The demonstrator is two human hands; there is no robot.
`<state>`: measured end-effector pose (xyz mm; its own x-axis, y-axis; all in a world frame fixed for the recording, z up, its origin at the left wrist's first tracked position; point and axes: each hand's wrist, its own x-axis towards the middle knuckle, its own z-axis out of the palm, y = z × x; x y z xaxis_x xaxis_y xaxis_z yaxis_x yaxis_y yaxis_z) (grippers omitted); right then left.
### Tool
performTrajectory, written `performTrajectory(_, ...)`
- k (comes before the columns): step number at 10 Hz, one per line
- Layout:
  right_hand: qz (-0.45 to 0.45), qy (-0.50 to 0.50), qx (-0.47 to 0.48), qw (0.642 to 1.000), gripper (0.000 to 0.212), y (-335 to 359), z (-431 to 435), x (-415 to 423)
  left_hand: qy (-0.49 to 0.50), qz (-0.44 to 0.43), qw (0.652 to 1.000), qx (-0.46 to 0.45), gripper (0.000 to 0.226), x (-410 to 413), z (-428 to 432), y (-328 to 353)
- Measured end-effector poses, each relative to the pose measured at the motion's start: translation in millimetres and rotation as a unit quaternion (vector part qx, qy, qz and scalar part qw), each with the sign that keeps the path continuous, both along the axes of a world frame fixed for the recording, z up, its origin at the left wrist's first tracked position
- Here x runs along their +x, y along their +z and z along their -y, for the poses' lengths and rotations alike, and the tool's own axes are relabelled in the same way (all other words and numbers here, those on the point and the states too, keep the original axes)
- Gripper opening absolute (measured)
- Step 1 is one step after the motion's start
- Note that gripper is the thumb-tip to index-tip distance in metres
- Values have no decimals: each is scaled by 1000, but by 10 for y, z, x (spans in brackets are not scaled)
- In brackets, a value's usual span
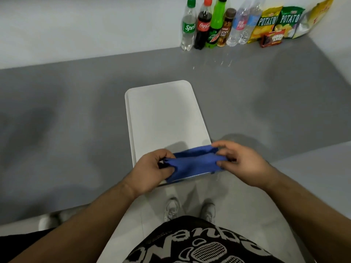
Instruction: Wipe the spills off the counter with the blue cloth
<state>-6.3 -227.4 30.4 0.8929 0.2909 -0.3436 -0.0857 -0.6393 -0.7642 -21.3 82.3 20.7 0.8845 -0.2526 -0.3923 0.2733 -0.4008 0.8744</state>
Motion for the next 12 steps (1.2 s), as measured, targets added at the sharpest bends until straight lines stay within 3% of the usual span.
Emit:
performTrajectory(1,25,-65,-47,996,46,-149,-128,206,55,-7,998,37,16,135,27,-130)
performTrajectory(3,53,-145,-173,973,32,-411,-310,317,68,30,974,212,32,207,73,-332)
performTrajectory(4,34,-146,-178,972,25,-451,-288,174,38,27,971,235,51,148,87,-325)
performTrajectory(6,37,-166,-154,973,23,-381,-337,47,78,-47,986,142,33,141,164,-223)
performTrajectory(7,27,-152,-157,975,25,-339,-339,68,50,-57,984,164,32,150,152,-205)
performTrajectory(8,27,-147,-189,970,24,-338,-345,49,-6,14,962,273,44,102,159,-205)
performTrajectory(9,156,-104,-213,959,22,-318,-390,-25,-44,175,929,323,53,33,190,-229)
performTrajectory(10,230,-14,-241,943,20,-346,-492,-129,-129,279,891,335,31,-44,250,-278)
performTrajectory(11,169,33,-258,951,19,-389,-534,-188,-161,255,885,356,23,-46,305,-284)
performTrajectory(12,164,-2,-205,965,18,-400,-464,-183,-165,221,889,366,23,41,288,-284)
